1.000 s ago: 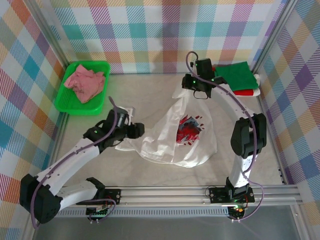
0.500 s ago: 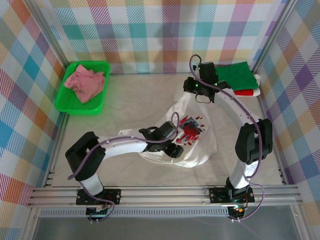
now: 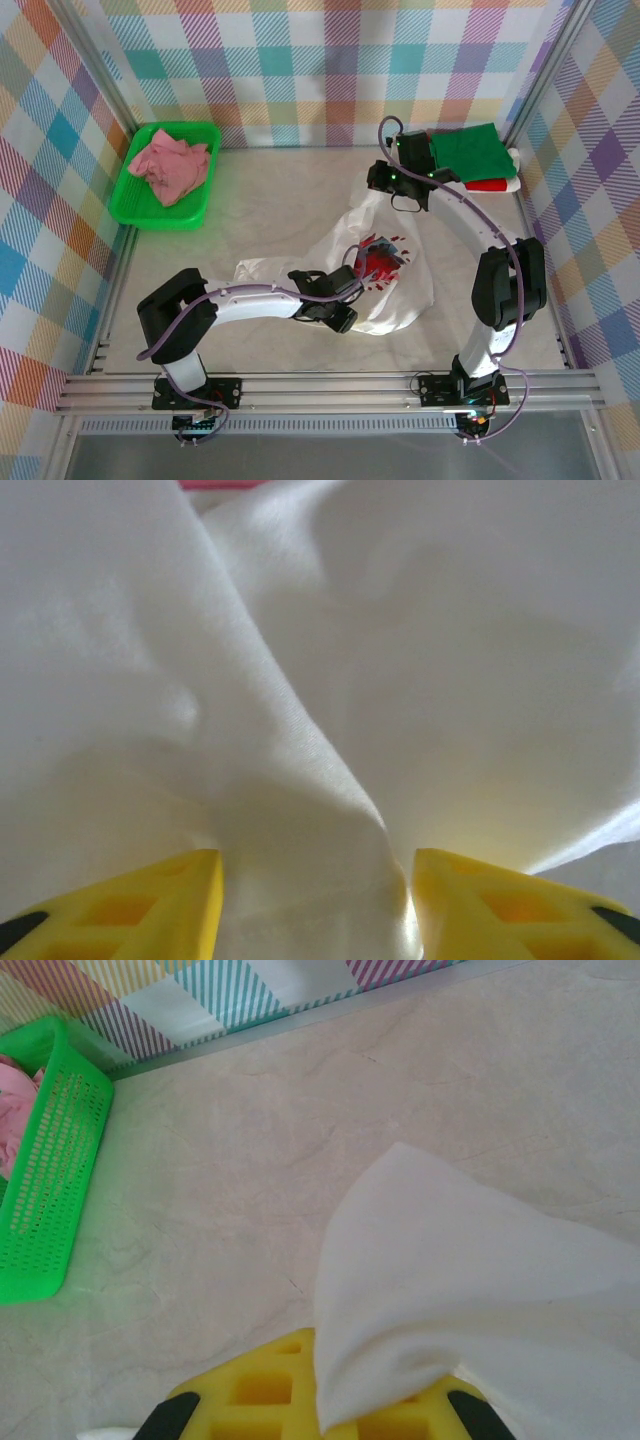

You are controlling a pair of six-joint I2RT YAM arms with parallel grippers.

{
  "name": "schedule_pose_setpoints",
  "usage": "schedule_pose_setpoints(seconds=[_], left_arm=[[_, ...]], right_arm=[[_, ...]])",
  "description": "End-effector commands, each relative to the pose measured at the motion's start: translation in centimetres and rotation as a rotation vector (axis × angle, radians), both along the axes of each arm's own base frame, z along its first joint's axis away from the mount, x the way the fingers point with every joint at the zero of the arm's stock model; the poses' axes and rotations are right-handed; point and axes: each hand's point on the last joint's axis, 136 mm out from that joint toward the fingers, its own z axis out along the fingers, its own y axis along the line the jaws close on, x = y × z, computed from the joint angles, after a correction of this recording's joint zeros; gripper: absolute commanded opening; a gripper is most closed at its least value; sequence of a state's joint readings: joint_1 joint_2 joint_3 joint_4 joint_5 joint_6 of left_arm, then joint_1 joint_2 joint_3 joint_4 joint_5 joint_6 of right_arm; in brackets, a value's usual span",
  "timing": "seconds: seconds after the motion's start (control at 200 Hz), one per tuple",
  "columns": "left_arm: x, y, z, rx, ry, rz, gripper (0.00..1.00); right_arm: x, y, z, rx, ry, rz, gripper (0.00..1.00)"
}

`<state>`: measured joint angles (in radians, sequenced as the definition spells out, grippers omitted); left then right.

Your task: Fold and stack the t-shirts

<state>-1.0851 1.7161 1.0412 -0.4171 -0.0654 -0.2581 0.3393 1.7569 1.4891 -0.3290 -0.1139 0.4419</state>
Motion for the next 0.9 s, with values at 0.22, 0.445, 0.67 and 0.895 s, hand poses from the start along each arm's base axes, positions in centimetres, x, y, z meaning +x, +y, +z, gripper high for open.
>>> schedule_pose_setpoints(seconds=[0.22, 0.445, 0.67, 0.895], left_arm=[[-1.0, -0.3, -0.2, -0.011, 0.035, -0.023, 0.61], [-1.8, -0.8, -1.8, -0.004, 0.088, -0.048, 0.56], [-0.6, 0.2, -0.9, 0.04, 0.02, -0.014, 0.12], [0.7, 1.8, 3.5, 0.029, -0.066, 0.008, 0.11]], right_arm=[[-0.2, -0.7, 1.9, 0.027, -0.05, -0.024, 0.0], [-0.1, -0.7, 1.6, 0.031, -0.043, -0.025, 0.0], [-0.3, -1.0, 1.9, 0.023, -0.044, -0.026, 0.0], [-0.7, -1.5, 2.3, 0.016, -0.052, -0.029, 0.0]])
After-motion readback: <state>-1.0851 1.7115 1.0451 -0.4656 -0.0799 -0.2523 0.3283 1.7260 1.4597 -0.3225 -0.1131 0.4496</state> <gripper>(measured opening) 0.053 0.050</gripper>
